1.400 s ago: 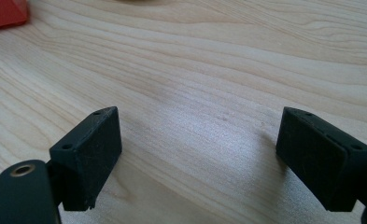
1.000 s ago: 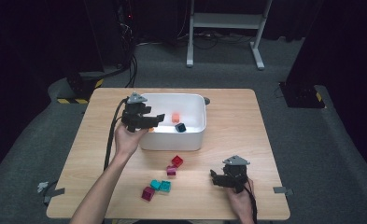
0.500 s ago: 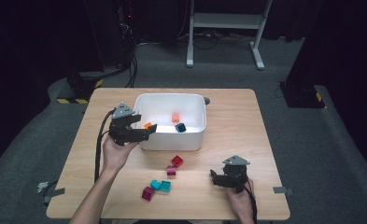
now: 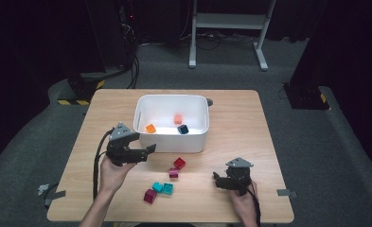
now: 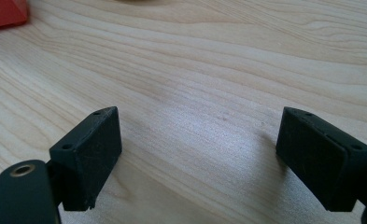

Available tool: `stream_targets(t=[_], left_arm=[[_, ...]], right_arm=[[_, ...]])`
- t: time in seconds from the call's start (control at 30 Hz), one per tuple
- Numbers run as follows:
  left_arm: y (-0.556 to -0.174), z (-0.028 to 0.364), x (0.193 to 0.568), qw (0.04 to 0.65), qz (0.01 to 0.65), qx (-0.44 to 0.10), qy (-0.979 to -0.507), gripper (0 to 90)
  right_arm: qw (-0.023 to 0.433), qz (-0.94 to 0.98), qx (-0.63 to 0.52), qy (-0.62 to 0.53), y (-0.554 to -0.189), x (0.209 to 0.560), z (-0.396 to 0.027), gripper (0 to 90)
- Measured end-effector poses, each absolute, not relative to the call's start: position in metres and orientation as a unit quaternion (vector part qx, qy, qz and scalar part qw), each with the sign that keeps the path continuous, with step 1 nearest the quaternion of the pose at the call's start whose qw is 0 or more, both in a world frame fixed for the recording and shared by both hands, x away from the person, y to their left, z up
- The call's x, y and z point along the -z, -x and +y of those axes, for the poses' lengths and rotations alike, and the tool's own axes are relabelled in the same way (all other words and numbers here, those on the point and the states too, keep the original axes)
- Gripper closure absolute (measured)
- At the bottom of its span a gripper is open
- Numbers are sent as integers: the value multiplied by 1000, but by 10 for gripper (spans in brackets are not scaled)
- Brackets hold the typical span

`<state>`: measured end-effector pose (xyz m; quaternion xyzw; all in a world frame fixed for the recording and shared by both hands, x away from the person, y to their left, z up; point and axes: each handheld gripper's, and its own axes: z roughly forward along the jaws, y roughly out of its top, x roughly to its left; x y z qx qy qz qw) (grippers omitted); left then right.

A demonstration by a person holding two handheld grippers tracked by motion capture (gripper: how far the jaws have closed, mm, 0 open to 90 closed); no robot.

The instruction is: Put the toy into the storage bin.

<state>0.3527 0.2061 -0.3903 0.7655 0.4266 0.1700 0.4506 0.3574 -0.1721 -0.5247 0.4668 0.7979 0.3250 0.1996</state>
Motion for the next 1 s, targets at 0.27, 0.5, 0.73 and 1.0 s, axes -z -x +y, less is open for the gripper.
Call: stream_targets(t=[0.27,0.5,0.73,1.0], left_arm=[[-338,193,421,447,426,-142,-774,208],[-336,178,442,438,426,-123,-782,207],[-340,160,460,421,414,-102,-801,207],[-349,140,476,394,405,-84,-821,241]], right_arm=[[199,798,-325,-467,-357,525,-172,139],[200,798,-325,-467,-357,525,-172,139],[200,798,-325,-467,-357,525,-172,139],[200,797,-325,-467,-357,525,-172,139]])
